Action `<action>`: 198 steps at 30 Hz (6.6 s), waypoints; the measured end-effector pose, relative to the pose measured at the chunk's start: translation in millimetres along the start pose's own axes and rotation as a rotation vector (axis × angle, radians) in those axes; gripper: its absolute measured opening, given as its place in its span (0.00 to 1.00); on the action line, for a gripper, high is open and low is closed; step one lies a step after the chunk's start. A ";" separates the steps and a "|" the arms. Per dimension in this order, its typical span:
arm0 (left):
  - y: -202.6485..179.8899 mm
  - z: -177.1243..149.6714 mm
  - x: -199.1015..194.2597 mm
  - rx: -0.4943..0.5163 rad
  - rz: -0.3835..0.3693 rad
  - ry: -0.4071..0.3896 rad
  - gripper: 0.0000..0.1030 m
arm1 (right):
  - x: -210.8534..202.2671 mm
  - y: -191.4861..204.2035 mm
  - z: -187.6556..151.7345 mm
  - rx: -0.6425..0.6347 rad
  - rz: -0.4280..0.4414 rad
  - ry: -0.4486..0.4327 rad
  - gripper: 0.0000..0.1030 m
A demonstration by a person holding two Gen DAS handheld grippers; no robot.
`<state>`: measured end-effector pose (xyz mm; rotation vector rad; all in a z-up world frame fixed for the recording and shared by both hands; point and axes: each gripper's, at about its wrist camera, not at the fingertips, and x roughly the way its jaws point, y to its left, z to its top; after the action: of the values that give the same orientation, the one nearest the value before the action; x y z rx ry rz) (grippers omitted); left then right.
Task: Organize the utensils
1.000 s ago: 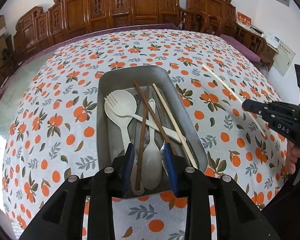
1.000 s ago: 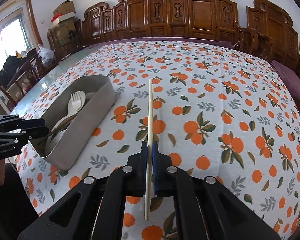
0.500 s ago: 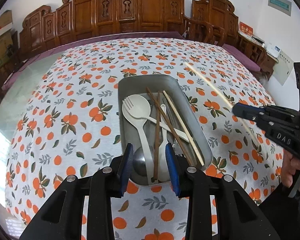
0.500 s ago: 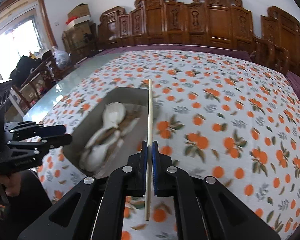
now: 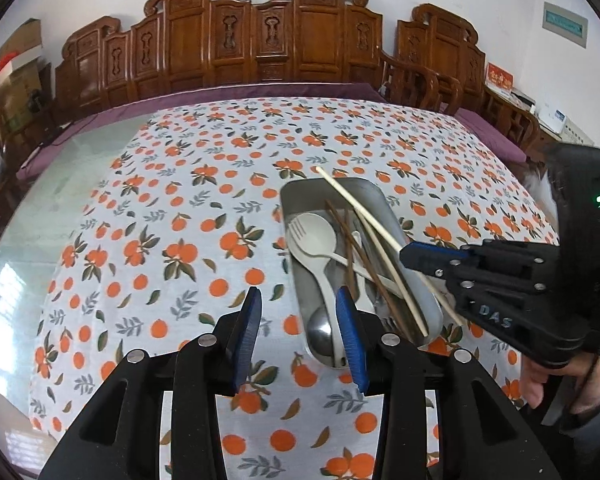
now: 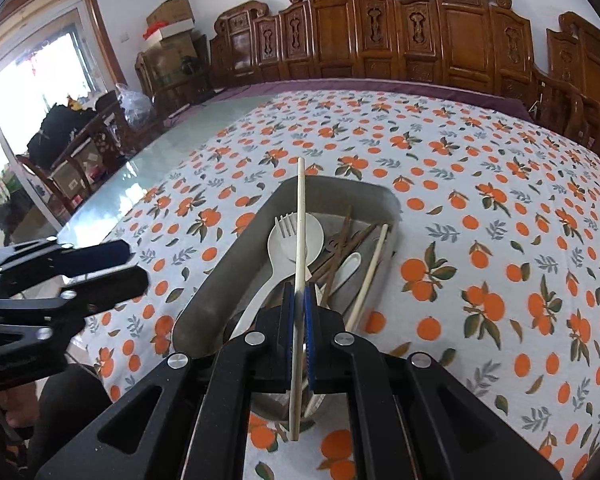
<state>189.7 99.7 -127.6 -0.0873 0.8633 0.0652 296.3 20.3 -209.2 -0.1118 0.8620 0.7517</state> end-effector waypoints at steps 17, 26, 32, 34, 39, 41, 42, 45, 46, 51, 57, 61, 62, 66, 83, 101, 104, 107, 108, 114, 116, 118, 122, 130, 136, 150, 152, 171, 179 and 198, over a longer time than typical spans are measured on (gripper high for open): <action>18.2 -10.0 4.5 -0.030 0.008 0.023 0.35 | 45.3 2.1 -1.1 0.038 -0.043 0.070 0.06; 18.1 -11.6 4.9 -0.029 0.008 0.024 0.35 | 45.6 13.1 0.4 0.033 -0.002 0.068 0.06; 17.9 -11.2 4.5 -0.029 0.010 0.024 0.35 | 41.4 11.8 -1.0 0.015 0.007 0.046 0.08; 17.5 -11.0 4.0 -0.030 0.009 0.023 0.35 | 35.7 11.0 -1.3 0.006 0.014 0.027 0.08; 13.6 -10.0 2.3 -0.030 0.006 0.020 0.35 | 10.4 9.3 -1.6 -0.024 0.020 -0.036 0.21; 11.6 -9.3 0.6 -0.027 0.004 0.015 0.38 | -2.5 8.4 -2.8 -0.039 0.013 -0.063 0.22; 10.2 -9.2 -0.5 -0.026 0.004 0.009 0.42 | -7.8 7.6 -3.5 -0.043 0.012 -0.071 0.23; 6.4 -8.5 -3.9 -0.021 0.005 -0.009 0.54 | -28.2 2.1 -6.9 -0.041 -0.002 -0.102 0.32; 5.3 -8.4 -4.3 -0.019 0.009 -0.011 0.65 | -33.0 -0.1 -7.7 -0.036 -0.004 -0.109 0.37; -2.1 -8.7 -9.7 -0.017 0.019 -0.046 0.84 | -57.5 -10.2 -16.7 -0.020 -0.049 -0.147 0.66; -14.0 -10.4 -12.2 0.005 0.003 -0.057 0.92 | -84.1 -29.5 -34.2 0.026 -0.106 -0.178 0.98; -23.2 -13.1 -15.1 0.027 -0.011 -0.056 0.92 | -96.2 -39.3 -46.5 0.053 -0.124 -0.175 0.98; -26.1 -13.8 -16.3 0.031 -0.013 -0.055 0.92 | -99.6 -40.9 -49.4 0.057 -0.134 -0.177 0.98; -36.2 -16.9 -22.1 0.041 -0.018 -0.053 0.92 | -112.8 -44.7 -57.5 0.073 -0.153 -0.188 0.98; -65.8 -25.2 -88.3 0.034 -0.029 -0.141 0.92 | -190.0 -43.6 -84.1 0.130 -0.215 -0.272 0.98; -100.7 -18.1 -206.7 0.087 -0.060 -0.371 0.92 | -308.0 -19.1 -83.3 0.114 -0.256 -0.490 0.98; -105.5 -18.5 -221.0 0.088 -0.072 -0.397 0.92 | -323.0 -8.4 -82.0 0.091 -0.243 -0.517 0.98; -109.5 -19.5 -232.7 0.096 -0.076 -0.420 0.92 | -335.4 4.5 -80.8 0.064 -0.231 -0.541 0.98; -111.0 -19.9 -236.6 0.101 -0.077 -0.428 0.92 | -338.2 8.4 -80.2 0.058 -0.227 -0.546 0.98; -115.4 -24.4 -253.4 0.112 -0.094 -0.457 0.92 | -352.8 29.5 -81.4 0.014 -0.205 -0.572 0.98; -114.9 -25.9 -255.7 0.109 -0.098 -0.462 0.92 | -354.6 32.6 -82.1 0.004 -0.203 -0.575 0.98; -113.9 -26.4 -256.0 0.105 -0.100 -0.463 0.92 | -356.1 34.0 -82.8 0.002 -0.198 -0.574 0.98; -113.8 -27.0 -256.2 0.107 -0.099 -0.463 0.92 | -356.5 34.5 -82.4 0.003 -0.196 -0.573 0.98; -113.0 -29.2 -259.1 0.104 -0.099 -0.470 0.92 | -352.6 36.0 -81.3 0.003 -0.195 -0.564 0.98; -113.7 -29.1 -259.7 0.101 -0.093 -0.471 0.92 | -349.4 35.9 -79.0 0.005 -0.193 -0.560 0.98; -116.2 -28.5 -257.8 0.098 -0.089 -0.470 0.92 | -348.7 36.1 -78.7 0.003 -0.192 -0.558 0.98; -116.1 -28.6 -256.7 0.096 -0.088 -0.469 0.92 | -348.7 35.9 -78.6 0.003 -0.193 -0.558 0.98; -115.2 -29.4 -256.5 0.098 -0.089 -0.472 0.92 | -349.0 35.8 -78.1 0.006 -0.191 -0.556 0.98; -115.7 -30.3 -255.1 0.096 -0.088 -0.473 0.92 | -349.6 35.2 -77.8 0.006 -0.192 -0.557 0.98; -115.3 -30.6 -255.0 0.096 -0.088 -0.473 0.92 | -348.9 34.0 -77.1 0.007 -0.190 -0.558 0.98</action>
<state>11.9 -23.7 52.4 -0.0178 0.3880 -0.0381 79.9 -176.9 -1.5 0.0242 0.3167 0.5591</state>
